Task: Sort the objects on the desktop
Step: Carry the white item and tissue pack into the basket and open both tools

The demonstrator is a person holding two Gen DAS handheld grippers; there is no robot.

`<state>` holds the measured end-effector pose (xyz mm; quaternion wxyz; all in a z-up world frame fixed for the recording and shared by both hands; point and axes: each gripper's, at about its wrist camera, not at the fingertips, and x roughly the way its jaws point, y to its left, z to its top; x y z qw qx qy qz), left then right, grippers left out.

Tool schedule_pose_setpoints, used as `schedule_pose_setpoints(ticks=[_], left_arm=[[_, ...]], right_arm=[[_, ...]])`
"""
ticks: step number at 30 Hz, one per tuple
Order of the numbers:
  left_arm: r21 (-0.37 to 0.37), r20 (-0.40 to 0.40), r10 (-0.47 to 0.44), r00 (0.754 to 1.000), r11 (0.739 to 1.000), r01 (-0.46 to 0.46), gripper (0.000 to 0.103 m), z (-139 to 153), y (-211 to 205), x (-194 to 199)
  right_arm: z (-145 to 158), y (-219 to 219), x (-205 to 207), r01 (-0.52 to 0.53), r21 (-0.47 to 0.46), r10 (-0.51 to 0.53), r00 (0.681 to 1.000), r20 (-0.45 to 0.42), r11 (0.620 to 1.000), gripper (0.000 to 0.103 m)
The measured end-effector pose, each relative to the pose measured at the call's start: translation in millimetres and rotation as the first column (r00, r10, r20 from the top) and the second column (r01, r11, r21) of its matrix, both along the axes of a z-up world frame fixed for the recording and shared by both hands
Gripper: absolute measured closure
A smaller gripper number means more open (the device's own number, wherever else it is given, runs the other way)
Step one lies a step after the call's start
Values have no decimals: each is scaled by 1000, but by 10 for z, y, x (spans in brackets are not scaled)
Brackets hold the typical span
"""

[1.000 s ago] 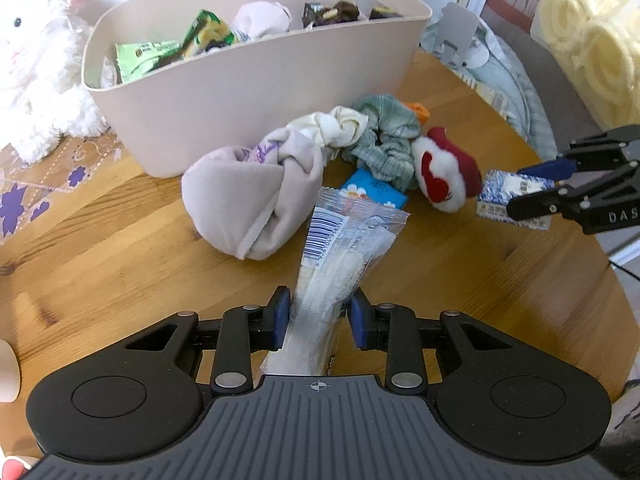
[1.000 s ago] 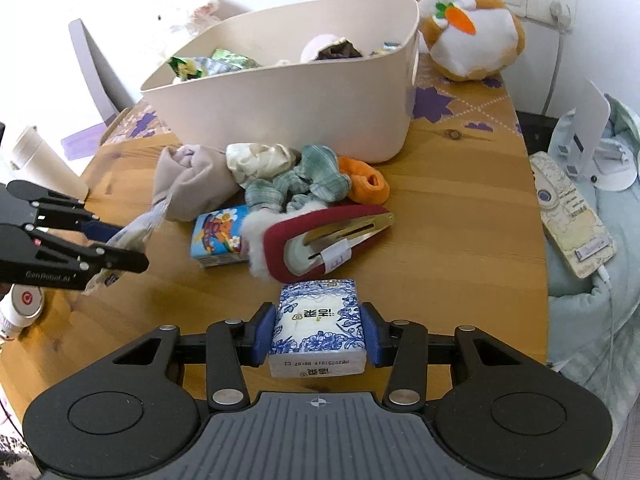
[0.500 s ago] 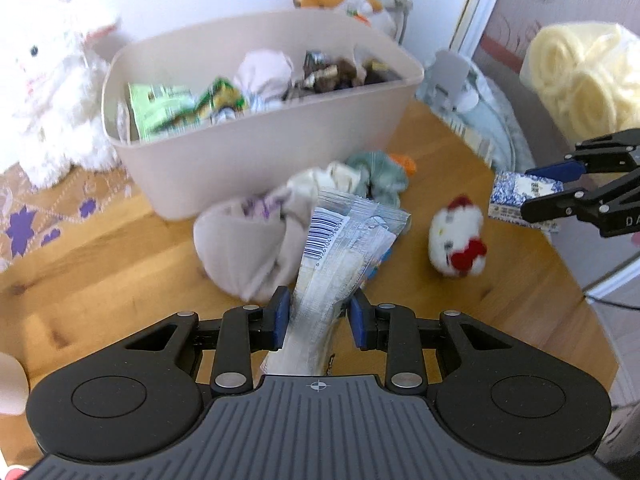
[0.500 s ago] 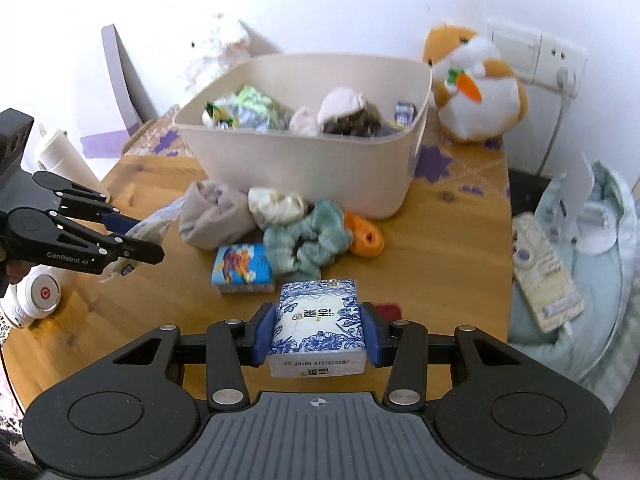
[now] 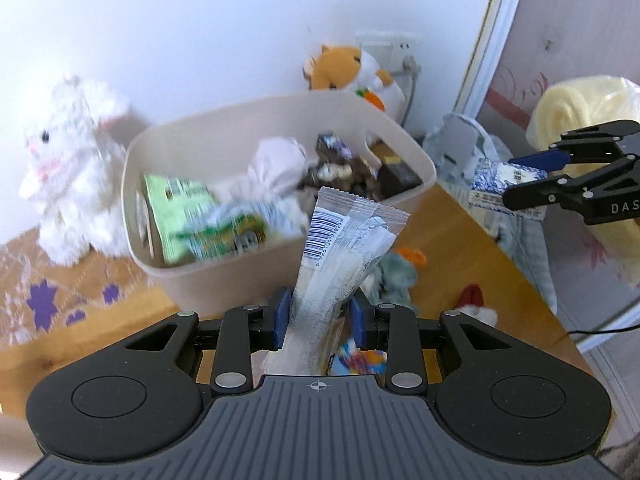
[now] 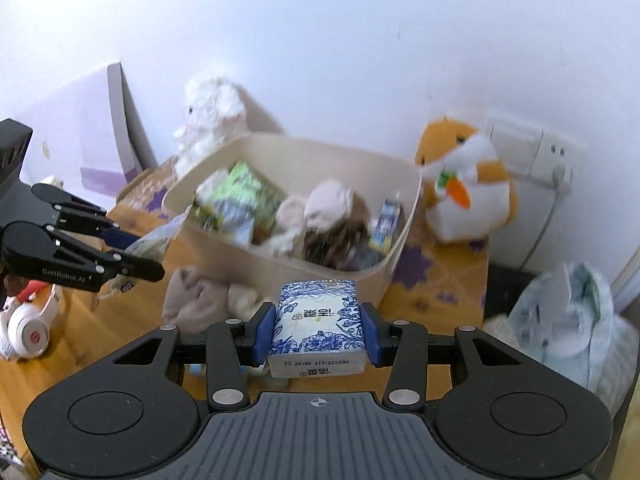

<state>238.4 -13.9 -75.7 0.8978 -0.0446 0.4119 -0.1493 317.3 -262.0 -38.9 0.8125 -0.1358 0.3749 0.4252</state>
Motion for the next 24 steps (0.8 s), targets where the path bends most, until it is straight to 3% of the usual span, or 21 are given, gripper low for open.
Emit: schedule_pose_setpoints(ticks=[8, 13, 24], left_arm=[[20, 66, 35, 997, 999, -37, 72, 227, 90, 423], [25, 80, 124, 989, 992, -126, 72, 279, 159, 707], [79, -17, 326, 945, 943, -323, 71, -134, 236, 1116]], right_arm=[[193, 249, 446, 31, 75, -36, 998, 57, 997, 61], [183, 477, 630, 23, 78, -29, 997, 72, 997, 61], [-272, 995, 825, 16, -25, -14, 997, 82, 1000, 61]])
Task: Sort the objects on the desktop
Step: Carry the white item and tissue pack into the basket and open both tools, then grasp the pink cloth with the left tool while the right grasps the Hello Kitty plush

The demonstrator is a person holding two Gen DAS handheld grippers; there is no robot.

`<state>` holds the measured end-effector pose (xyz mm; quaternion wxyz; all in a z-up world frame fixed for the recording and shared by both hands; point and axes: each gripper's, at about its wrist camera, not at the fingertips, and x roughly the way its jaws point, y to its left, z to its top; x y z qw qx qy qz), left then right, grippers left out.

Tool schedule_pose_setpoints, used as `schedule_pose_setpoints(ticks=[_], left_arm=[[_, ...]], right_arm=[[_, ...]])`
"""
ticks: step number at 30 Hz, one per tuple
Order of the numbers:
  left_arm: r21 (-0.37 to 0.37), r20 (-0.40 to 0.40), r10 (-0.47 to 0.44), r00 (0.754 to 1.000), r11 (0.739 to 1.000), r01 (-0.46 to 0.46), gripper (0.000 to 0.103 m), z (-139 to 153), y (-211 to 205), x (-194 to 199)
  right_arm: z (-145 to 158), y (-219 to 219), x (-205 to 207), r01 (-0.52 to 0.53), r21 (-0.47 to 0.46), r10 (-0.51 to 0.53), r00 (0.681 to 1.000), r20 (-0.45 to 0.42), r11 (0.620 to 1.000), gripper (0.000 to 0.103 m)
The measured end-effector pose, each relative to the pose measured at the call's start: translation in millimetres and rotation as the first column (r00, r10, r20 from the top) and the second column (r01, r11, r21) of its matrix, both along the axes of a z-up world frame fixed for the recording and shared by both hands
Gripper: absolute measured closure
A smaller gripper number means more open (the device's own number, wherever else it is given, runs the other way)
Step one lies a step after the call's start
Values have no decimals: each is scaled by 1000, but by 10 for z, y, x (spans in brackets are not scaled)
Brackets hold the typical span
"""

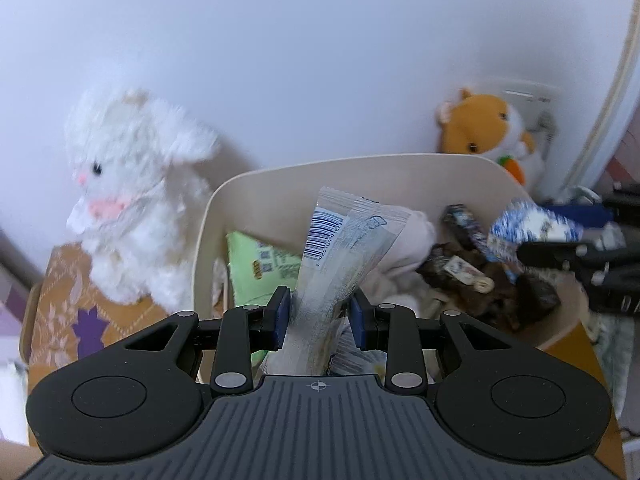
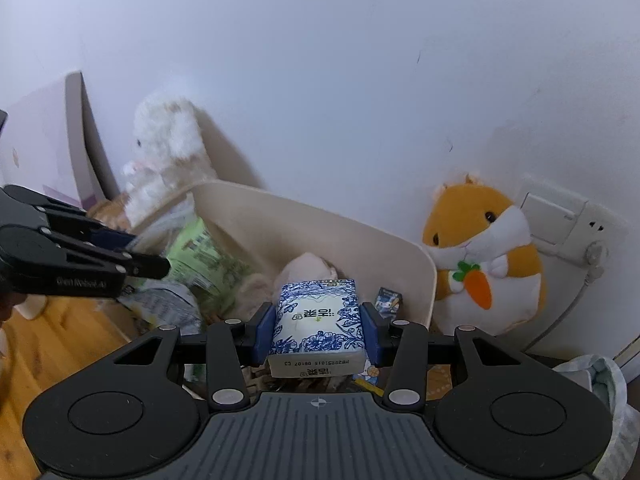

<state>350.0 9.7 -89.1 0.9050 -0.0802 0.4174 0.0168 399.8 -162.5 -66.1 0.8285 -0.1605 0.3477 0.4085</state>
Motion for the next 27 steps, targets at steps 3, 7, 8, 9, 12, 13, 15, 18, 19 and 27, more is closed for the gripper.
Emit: schedule_pose_setpoints(ticks=[3, 7, 8, 9, 12, 13, 15, 18, 19, 27], left_arm=[[-14, -22, 20, 1000, 1000, -21, 71, -73, 34, 63], [1, -29, 25, 999, 1000, -25, 58, -136, 35, 59], [0, -18, 29, 999, 1000, -29, 44, -134, 34, 51], [-1, -2, 35, 999, 999, -35, 38, -125, 36, 29], [-1, 41, 41, 998, 999, -41, 28, -72, 35, -25], [-1, 44, 37, 998, 999, -37, 28, -57, 35, -38], [6, 48, 36, 998, 999, -36, 27, -22, 36, -64], [-1, 61, 36, 997, 999, -36, 27, 32, 53, -143], [-8, 67, 37, 997, 999, -37, 26, 51, 64, -180], [-80, 69, 54, 996, 996, -48, 22, 98, 152, -614]], right_arm=[[-145, 80, 49, 13, -29, -14, 1000, -16, 999, 61], [-259, 103, 39, 25, -52, -26, 999, -21, 998, 45], [-262, 95, 20, 24, -54, -25, 1000, -15, 998, 43], [-259, 85, -1, 22, -56, -22, 1000, -6, 998, 35], [-213, 43, -65, 15, -42, -14, 1000, 24, 999, 19], [-190, 23, -91, 18, -36, -17, 999, 37, 999, 15], [-142, -11, -139, 27, -29, -25, 998, 50, 999, 11], [-63, -84, -245, 44, -6, -43, 997, 63, 999, 2], [-39, -112, -287, 52, 2, -52, 996, 69, 999, 0], [-38, -431, -667, 121, 45, -124, 990, 60, 992, 0]])
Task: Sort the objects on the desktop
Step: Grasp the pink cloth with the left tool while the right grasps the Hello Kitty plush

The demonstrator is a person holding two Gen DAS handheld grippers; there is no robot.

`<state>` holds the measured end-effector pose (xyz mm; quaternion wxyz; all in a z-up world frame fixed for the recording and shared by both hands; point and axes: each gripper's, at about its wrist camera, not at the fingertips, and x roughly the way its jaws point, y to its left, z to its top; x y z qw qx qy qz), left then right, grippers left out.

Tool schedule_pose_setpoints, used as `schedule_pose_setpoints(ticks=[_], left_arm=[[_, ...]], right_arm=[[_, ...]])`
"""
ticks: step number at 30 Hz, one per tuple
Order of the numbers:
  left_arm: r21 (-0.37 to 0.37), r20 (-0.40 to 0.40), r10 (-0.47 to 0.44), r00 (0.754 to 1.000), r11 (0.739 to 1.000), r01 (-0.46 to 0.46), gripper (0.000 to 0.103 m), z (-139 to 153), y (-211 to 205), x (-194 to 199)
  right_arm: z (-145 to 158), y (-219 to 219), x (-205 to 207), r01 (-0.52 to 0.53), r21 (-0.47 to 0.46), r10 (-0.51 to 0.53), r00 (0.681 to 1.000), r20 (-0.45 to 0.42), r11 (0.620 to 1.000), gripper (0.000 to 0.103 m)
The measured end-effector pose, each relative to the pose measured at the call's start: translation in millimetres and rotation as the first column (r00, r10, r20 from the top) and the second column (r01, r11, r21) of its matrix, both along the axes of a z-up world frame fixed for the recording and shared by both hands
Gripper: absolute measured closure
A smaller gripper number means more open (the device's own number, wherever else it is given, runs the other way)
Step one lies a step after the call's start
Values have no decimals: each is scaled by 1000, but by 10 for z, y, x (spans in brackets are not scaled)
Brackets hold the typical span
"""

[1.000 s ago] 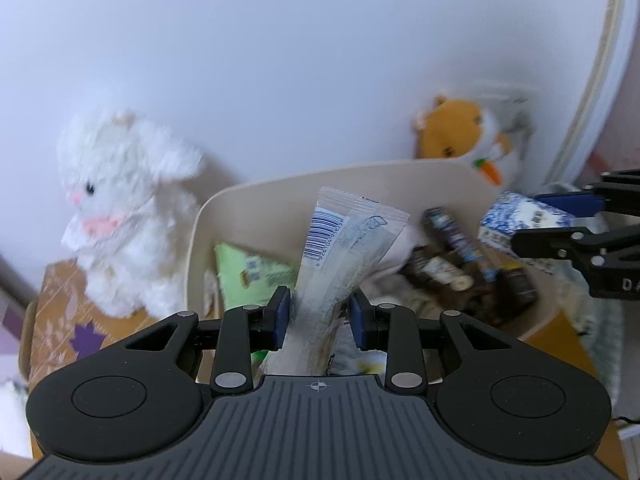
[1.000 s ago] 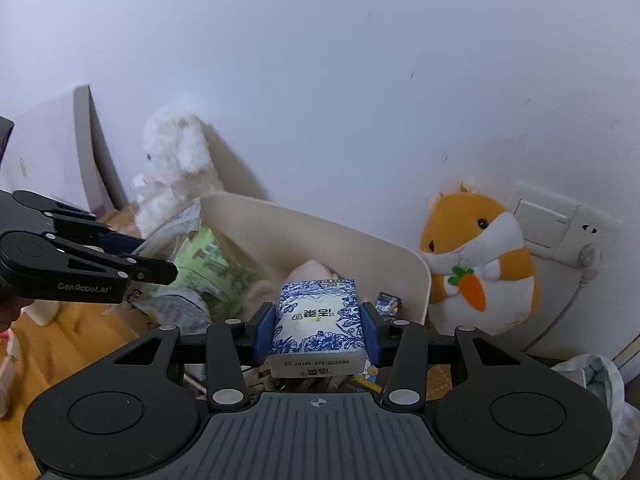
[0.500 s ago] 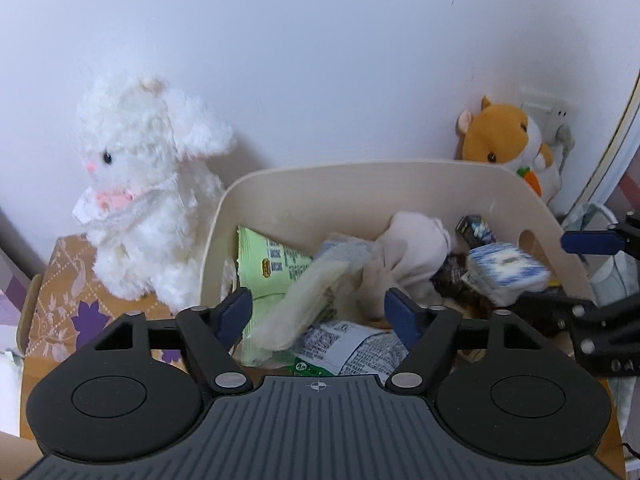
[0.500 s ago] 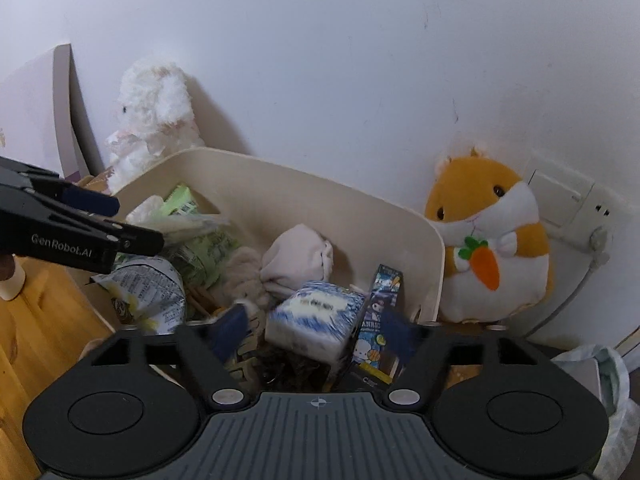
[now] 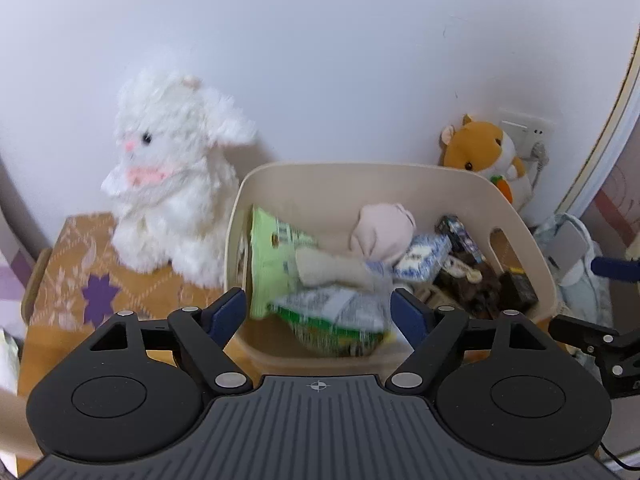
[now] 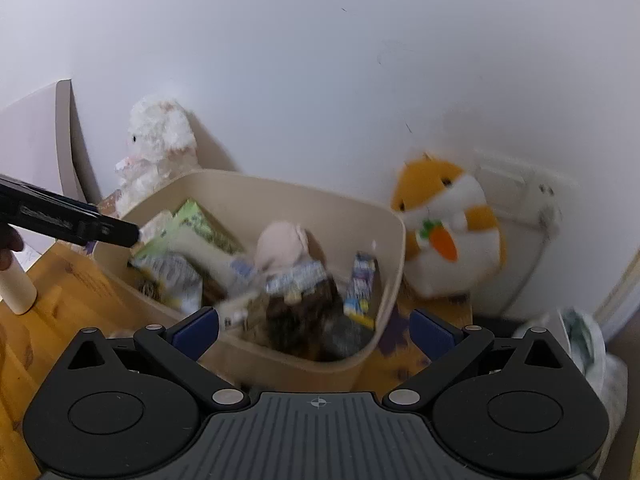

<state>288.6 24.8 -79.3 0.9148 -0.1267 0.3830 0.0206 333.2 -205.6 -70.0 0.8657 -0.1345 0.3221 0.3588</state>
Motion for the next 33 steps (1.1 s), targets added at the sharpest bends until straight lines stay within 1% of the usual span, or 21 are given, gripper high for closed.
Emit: schedule_pose_setpoints(ticks=[5, 9, 11, 13, 17, 22, 25, 28, 30, 33], left_arm=[[25, -35, -25, 999, 999, 26, 21, -149, -41, -235], [-7, -82, -64, 995, 998, 63, 21, -315, -68, -365], [-18, -99, -86, 991, 996, 84, 21, -380, -102, -409], [-12, -116, -102, 988, 995, 101, 21, -437, -151, -427], [-8, -151, -144, 978, 990, 144, 21, -535, -272, -417], [-10, -206, -196, 959, 980, 198, 21, -669, -416, -339], [-2, -226, -216, 950, 975, 221, 21, -740, -484, -292], [15, -247, -232, 941, 970, 243, 21, -829, -551, -216], [29, -254, -228, 940, 969, 243, 21, -887, -589, -165], [68, -240, -197, 950, 973, 219, 21, -936, -632, -113]], right_arm=[[-190, -249, -215, 57, -28, -58, 998, -37, 998, 0], [-408, -406, -394, 82, -79, -88, 994, -71, 993, 0], [-491, -484, -474, 97, -83, -105, 990, -99, 992, 0], [-558, -533, -533, 110, -86, -120, 985, -127, 990, 0], [-687, -564, -634, 128, -102, -143, 977, -161, 987, 0], [-805, -542, -735, 127, -117, -149, 967, -208, 985, 0], [-891, -496, -787, 130, -147, -161, 961, -226, 981, 0], [-979, -465, -811, 147, -166, -187, 946, -263, 975, 0], [-1034, -461, -801, 160, -167, -205, 933, -297, 973, 0], [-1094, -446, -779, 172, -178, -222, 922, -319, 969, 0]])
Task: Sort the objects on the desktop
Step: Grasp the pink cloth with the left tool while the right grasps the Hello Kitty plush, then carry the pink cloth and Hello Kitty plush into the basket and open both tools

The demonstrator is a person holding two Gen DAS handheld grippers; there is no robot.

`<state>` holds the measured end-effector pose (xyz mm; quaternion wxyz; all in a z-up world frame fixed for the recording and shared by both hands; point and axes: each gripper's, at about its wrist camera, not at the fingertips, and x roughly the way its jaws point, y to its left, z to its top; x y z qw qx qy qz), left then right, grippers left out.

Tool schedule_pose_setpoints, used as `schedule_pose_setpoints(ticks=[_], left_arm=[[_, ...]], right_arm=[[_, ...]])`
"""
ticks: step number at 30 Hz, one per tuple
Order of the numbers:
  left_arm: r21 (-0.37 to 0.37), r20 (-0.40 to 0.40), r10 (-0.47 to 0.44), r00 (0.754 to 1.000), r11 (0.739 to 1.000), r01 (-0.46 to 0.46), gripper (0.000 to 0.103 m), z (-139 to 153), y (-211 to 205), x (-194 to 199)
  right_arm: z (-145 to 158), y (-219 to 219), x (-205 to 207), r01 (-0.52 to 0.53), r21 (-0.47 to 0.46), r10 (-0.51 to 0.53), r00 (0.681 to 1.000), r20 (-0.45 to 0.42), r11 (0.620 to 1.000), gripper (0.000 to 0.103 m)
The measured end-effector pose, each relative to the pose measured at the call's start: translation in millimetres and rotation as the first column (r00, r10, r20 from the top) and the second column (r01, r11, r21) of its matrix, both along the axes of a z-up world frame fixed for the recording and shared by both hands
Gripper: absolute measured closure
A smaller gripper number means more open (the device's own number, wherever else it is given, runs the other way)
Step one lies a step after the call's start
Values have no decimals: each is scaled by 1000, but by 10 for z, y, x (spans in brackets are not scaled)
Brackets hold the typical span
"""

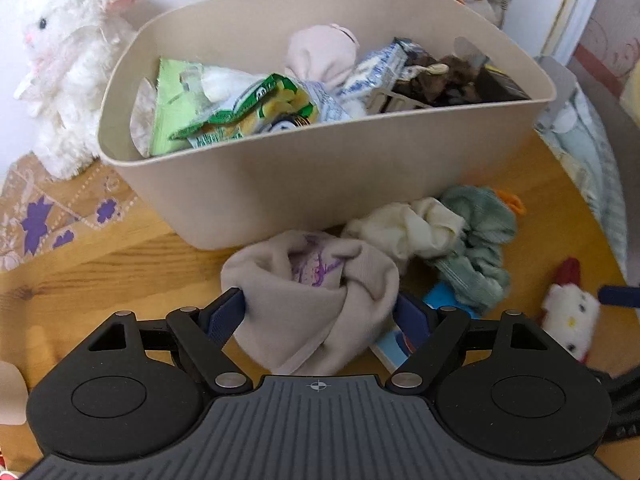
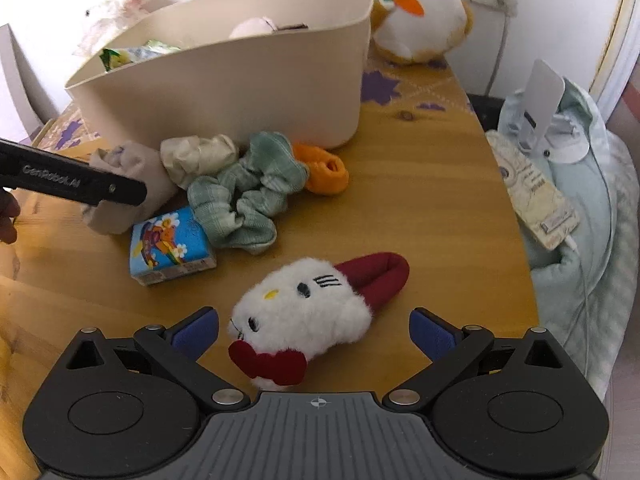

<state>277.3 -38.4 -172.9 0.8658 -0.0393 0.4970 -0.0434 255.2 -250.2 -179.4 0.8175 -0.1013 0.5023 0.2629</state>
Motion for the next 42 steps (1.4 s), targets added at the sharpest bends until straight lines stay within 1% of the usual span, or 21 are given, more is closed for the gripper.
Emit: schedule_pose_setpoints(ticks=[3, 9, 11, 12, 13, 14, 16, 18, 19, 20, 23, 26, 34, 38, 42], left_arm=[[30, -6, 5, 1000, 1000, -5, 21, -66, -41, 57], [57, 4, 0, 1000, 998, 0, 21, -138, -69, 95], [60, 8, -7, 1000, 998, 6, 22, -156, -67, 95], [58, 11, -9, 1000, 998, 9, 25, -158, -65, 95], [56, 14, -15, 1000, 998, 14, 30, -162, -60, 91], [56, 15, -22, 1000, 998, 21, 36, -165, -59, 90], [63, 19, -39, 999, 997, 38, 43, -168, -59, 76], [66, 20, -50, 999, 997, 48, 48, -168, -58, 64], [62, 19, -55, 998, 997, 54, 53, -165, -57, 57], [59, 19, -61, 998, 996, 60, 57, -160, -57, 51], [48, 14, -78, 997, 996, 77, 64, -135, -58, 16], [27, 10, -84, 996, 996, 83, 66, -108, -54, -41], [-10, 15, -65, 998, 998, 65, 67, 24, 10, -214], [-54, 39, -47, 998, 997, 50, 67, 142, 98, -294], [-55, 70, -22, 997, 998, 26, 67, 273, 173, -354]], right_arm=[[-33, 16, 28, 5, 4, -5, 1000, -10, 1000, 0], [-105, 50, 73, 1, 3, -1, 999, -40, 1000, 18], [-127, 58, 64, -2, 3, 2, 999, -45, 1000, 20], [-127, 70, 51, -8, -2, 8, 999, -36, 1000, 23], [-127, 84, 41, -16, -7, 16, 999, -29, 1000, 31], [-124, 94, 30, -26, -8, 26, 999, -23, 1000, 34], [-111, 111, 11, -44, -13, 44, 999, -8, 999, 48], [-100, 137, 0, -67, -19, 67, 998, -4, 998, 55], [-94, 134, -5, -75, -17, 75, 997, -7, 997, 59], [-87, 133, -10, -80, -13, 80, 997, -11, 997, 62], [-63, 125, -45, -90, -7, 90, 996, -12, 996, 63], [-15, 93, -66, -98, 2, 98, 995, 1, 995, 64], [228, -43, -37, -101, 44, 98, 992, 76, 994, 64], [380, -130, -10, -93, 66, 85, 990, 115, 993, 64], [483, -198, 41, -97, 63, 86, 984, 157, 993, 64]])
